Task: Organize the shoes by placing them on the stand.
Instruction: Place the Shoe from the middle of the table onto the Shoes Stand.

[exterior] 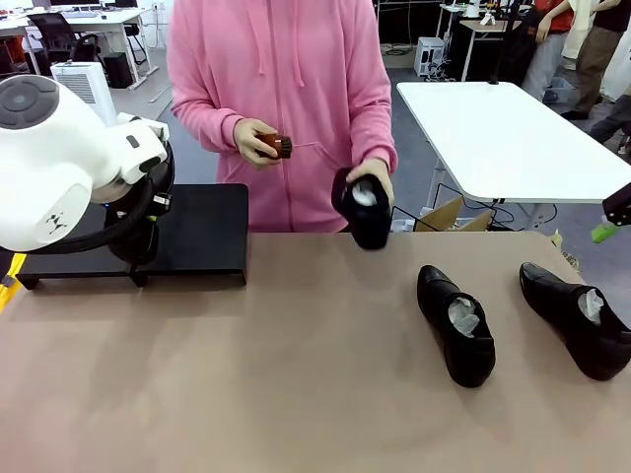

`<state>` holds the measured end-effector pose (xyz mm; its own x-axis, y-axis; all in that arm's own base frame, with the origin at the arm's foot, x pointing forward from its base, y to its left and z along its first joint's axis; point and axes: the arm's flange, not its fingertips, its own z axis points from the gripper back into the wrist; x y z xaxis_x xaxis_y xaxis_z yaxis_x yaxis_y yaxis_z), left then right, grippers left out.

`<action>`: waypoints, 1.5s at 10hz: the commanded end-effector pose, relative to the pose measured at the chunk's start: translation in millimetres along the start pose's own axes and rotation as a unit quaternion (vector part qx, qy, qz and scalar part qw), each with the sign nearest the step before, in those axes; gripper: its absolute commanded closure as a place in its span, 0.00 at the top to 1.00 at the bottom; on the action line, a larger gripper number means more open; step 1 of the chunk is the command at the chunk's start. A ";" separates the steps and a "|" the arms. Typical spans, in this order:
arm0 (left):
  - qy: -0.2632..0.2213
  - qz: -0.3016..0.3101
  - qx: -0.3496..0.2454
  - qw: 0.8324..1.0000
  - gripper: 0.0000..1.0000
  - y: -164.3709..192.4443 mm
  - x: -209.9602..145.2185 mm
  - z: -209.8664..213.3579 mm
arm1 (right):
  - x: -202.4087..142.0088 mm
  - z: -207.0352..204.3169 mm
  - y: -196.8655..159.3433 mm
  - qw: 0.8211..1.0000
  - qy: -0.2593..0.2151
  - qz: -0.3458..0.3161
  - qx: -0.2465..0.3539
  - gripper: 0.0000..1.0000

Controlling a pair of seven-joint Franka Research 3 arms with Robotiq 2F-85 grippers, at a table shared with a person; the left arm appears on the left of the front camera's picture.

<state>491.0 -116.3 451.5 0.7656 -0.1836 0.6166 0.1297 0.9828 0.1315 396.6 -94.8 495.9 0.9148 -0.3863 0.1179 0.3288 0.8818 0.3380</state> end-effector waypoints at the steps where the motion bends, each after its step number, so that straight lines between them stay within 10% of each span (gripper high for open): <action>1: -0.006 0.002 0.005 1.000 0.00 4.2 -2.6 9.1 | -0.8 -0.1 3.3 1.000 -0.003 -0.008 -0.003 1.00; 15: 0.000 -0.010 0.029 1.000 0.00 -25.8 21.2 -62.7 | -0.8 -0.1 3.3 1.000 -0.003 -0.008 -0.003 1.00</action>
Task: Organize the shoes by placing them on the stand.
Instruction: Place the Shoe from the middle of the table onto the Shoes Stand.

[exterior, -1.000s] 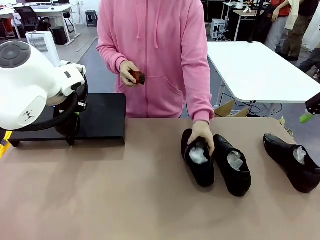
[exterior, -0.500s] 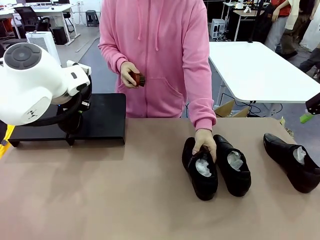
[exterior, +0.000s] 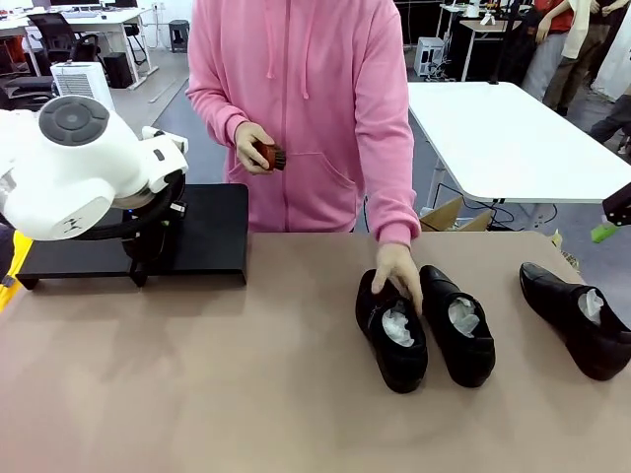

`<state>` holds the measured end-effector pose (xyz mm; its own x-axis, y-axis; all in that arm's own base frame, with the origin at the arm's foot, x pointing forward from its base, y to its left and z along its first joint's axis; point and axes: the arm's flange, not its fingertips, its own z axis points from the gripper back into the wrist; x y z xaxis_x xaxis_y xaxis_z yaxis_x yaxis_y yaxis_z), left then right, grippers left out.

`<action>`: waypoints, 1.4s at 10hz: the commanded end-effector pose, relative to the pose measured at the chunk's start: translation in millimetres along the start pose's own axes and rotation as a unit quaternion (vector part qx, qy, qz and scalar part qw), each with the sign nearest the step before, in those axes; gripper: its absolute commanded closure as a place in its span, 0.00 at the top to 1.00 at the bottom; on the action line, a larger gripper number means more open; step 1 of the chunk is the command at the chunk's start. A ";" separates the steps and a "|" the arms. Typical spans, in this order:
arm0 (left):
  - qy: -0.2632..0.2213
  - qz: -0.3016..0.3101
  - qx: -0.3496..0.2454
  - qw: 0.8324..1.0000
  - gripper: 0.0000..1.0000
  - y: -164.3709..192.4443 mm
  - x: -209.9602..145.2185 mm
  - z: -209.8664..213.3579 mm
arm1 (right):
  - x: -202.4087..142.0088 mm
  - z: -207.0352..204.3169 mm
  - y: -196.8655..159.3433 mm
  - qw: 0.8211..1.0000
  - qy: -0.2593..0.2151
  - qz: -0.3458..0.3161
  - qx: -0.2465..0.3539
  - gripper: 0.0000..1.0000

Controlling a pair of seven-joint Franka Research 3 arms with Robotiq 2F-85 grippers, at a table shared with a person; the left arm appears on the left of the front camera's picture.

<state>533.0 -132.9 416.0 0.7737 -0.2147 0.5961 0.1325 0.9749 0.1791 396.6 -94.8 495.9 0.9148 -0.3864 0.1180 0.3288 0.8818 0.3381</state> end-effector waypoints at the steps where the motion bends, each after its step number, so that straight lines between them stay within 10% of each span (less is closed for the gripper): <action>1: -0.009 0.007 0.010 1.000 0.00 -13.3 10.0 -11.1 | -0.8 -0.2 3.3 1.000 -0.003 -0.008 -0.003 1.00; 4: -0.002 0.011 0.024 1.000 0.00 -14.8 11.9 -16.7 | -0.8 -0.2 3.3 1.000 -0.003 -0.008 -0.003 1.00; 7: -0.006 0.028 0.022 0.999 0.44 -10.8 10.3 -9.4 | -0.8 -0.2 3.3 1.000 -0.003 -0.008 -0.003 1.00; 12: -0.055 0.052 -0.001 0.997 0.44 -0.6 -10.4 50.6 | -0.8 -0.2 3.3 1.000 -0.003 -0.008 -0.003 1.00; 14: -0.018 0.028 0.007 0.999 0.44 -7.3 14.1 7.6 | -0.8 -0.2 3.3 1.000 -0.003 -0.008 -0.003 1.00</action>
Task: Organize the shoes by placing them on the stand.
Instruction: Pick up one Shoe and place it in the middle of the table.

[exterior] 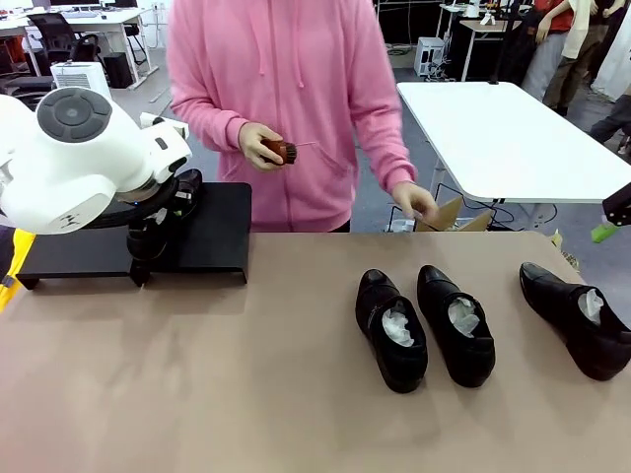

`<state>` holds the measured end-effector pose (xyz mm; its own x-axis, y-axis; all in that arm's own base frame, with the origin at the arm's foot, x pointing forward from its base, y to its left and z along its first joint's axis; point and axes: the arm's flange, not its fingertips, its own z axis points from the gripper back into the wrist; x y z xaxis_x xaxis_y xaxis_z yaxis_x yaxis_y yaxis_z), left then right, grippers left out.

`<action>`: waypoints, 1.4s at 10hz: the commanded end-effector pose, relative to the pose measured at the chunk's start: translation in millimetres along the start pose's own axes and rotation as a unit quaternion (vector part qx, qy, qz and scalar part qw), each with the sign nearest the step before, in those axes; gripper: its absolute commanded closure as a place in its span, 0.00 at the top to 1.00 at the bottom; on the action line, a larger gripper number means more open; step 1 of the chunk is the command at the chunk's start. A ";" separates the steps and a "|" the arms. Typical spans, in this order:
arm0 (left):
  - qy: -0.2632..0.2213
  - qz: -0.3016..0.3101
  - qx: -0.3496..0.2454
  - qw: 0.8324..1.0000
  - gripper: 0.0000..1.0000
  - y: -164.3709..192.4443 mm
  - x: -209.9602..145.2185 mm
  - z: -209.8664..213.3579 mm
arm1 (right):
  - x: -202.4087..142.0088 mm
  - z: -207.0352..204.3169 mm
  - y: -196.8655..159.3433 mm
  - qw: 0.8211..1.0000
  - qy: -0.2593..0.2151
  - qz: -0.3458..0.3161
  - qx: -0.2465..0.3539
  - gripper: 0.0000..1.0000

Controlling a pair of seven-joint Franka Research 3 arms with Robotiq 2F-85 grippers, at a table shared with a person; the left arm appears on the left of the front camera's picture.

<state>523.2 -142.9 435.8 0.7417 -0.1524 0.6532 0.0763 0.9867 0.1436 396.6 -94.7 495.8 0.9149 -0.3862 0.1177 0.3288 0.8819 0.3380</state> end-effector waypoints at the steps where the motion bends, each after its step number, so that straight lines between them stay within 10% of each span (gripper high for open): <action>1: 0.012 -0.006 0.003 1.000 0.44 -0.3 6.8 -15.0 | -0.8 0.0 3.3 1.000 -0.003 -0.008 -0.003 1.00; 8: 0.007 0.005 -0.022 1.000 0.44 -21.0 0.7 38.9 | -0.8 0.0 3.3 1.000 -0.003 -0.008 -0.003 1.00; 14: 0.178 0.026 -0.132 0.975 0.44 -45.1 -59.0 128.8 | -0.8 0.0 3.3 1.000 -0.003 -0.008 -0.003 1.00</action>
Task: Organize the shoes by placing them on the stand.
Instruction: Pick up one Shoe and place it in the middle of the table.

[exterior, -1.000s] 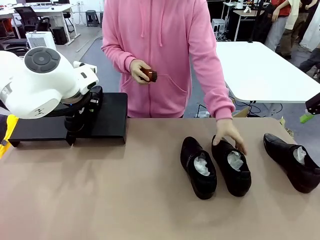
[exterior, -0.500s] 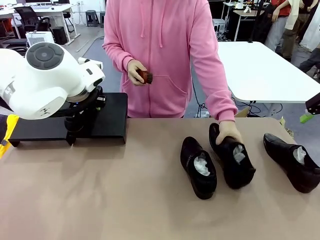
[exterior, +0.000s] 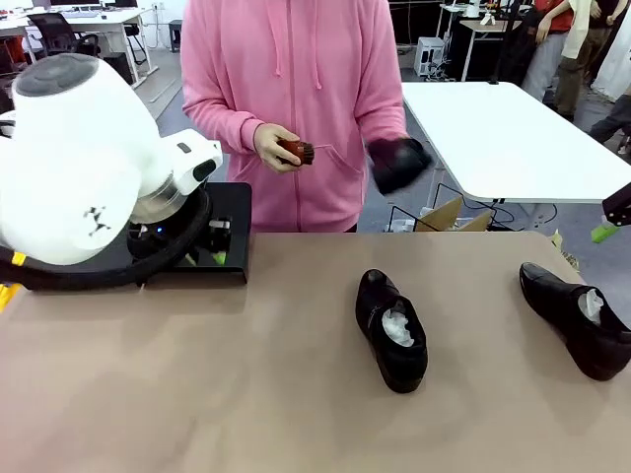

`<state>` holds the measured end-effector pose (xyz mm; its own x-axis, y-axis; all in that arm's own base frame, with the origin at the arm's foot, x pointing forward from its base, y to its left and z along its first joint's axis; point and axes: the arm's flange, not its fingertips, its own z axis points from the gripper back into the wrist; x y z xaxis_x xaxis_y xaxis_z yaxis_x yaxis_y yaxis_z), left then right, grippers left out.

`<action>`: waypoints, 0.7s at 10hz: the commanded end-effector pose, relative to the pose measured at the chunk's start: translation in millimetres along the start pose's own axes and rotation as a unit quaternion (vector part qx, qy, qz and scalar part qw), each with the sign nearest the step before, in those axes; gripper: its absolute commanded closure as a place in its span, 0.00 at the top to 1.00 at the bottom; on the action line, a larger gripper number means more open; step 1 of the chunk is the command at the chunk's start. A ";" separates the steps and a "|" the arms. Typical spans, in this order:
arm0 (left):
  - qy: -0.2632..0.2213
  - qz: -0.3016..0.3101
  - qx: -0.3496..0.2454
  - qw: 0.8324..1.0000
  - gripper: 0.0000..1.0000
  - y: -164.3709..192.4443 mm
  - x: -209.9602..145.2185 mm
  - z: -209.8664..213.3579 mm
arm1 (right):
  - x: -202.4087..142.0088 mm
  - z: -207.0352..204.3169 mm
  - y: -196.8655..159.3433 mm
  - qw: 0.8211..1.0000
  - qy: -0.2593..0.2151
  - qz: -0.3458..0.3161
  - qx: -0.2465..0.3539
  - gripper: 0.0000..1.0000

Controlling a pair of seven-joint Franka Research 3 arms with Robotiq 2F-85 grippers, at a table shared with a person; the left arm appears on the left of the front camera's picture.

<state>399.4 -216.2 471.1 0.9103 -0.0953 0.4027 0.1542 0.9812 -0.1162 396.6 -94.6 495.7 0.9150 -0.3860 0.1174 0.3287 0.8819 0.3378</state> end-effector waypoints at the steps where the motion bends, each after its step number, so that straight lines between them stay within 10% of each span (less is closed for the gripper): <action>1: 0.036 0.004 -0.017 0.999 0.44 30.7 -14.3 27.4 | -0.8 0.1 3.2 1.000 -0.004 -0.008 -0.003 1.00; 5: 0.039 0.024 -0.025 0.999 0.44 29.9 -18.5 29.1 | 0.0 0.0 0.0 1.000 0.000 0.000 0.000 1.00; 7: 0.039 0.024 -0.025 0.999 0.44 29.9 -18.5 29.1 | -15.5 -17.7 25.8 0.990 0.022 0.129 -0.056 1.00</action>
<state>374.9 -177.1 486.2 0.9437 -0.0543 0.3263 0.1185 0.9764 -0.1803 398.4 -74.2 490.3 0.9544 -0.2707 0.1261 0.2307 0.9365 0.2643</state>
